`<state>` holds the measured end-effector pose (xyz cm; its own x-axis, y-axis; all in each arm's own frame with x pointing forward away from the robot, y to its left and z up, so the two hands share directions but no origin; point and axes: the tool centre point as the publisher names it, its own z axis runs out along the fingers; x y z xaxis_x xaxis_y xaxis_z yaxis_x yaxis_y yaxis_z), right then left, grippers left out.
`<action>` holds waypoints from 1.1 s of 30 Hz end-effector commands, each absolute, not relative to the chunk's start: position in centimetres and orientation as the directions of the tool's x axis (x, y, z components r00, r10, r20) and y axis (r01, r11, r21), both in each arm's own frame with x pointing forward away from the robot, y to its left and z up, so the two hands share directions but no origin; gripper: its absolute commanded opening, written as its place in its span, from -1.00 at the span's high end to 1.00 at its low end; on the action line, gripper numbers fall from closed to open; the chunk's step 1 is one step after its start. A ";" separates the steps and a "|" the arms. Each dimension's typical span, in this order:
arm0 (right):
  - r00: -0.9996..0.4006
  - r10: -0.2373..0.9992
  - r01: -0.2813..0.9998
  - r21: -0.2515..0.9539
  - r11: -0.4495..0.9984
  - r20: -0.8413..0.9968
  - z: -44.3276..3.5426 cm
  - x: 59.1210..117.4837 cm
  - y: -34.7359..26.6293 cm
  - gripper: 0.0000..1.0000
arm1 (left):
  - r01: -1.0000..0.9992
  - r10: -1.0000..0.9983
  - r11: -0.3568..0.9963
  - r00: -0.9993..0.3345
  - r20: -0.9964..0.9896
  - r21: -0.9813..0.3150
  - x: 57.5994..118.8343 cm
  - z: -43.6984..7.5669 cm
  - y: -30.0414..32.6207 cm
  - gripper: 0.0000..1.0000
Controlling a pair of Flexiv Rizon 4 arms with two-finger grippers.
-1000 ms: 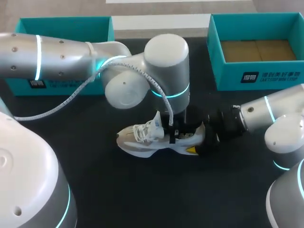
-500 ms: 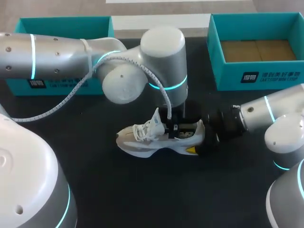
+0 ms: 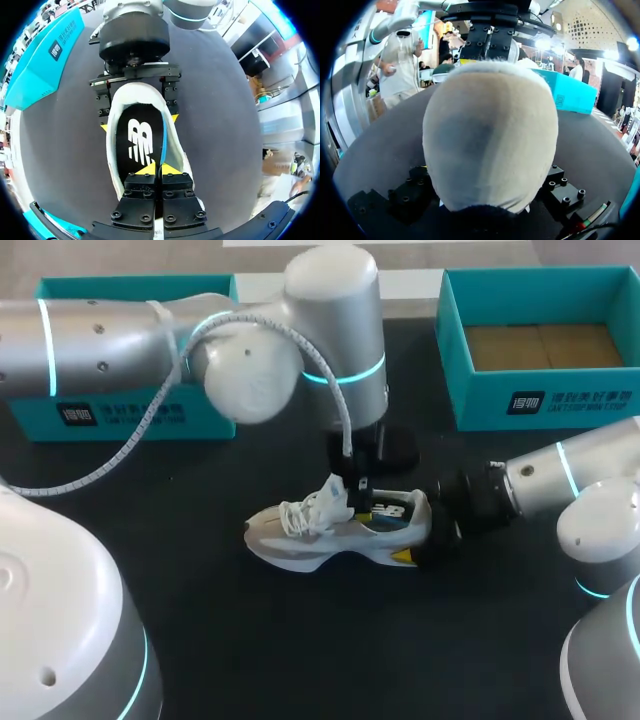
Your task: Take the shoe out of the shoebox, open the shoe tongue, remove and reinsert the insole, then place the shoe into the shoebox
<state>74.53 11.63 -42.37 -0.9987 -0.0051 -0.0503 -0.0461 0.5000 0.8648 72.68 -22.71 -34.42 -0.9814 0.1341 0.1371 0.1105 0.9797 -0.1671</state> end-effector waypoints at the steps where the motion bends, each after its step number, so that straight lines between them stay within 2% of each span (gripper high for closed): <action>1: -0.999 -0.004 -0.046 0.863 0.503 -0.051 -42.7 74.4 11.9 1.00 | 0.105 0.131 0.977 -0.983 0.131 -0.186 72.6 -33.1 -21.4 1.00; 14: -0.999 -0.004 -0.046 0.863 0.503 -0.051 -42.7 74.4 11.9 1.00 | 0.058 0.090 0.973 -0.986 0.137 -0.222 72.8 -31.0 -20.8 1.00; 23: -0.999 -0.004 -0.046 0.863 0.503 -0.051 -42.7 74.4 11.9 1.00 | 0.063 0.116 0.951 -0.980 0.159 -0.304 72.2 -29.0 -23.3 1.00; 33: -0.999 -0.004 -0.046 0.863 0.503 -0.051 -42.7 74.4 11.9 1.00 | 0.081 0.152 0.929 -0.973 0.173 -0.360 71.7 -29.6 -26.5 1.00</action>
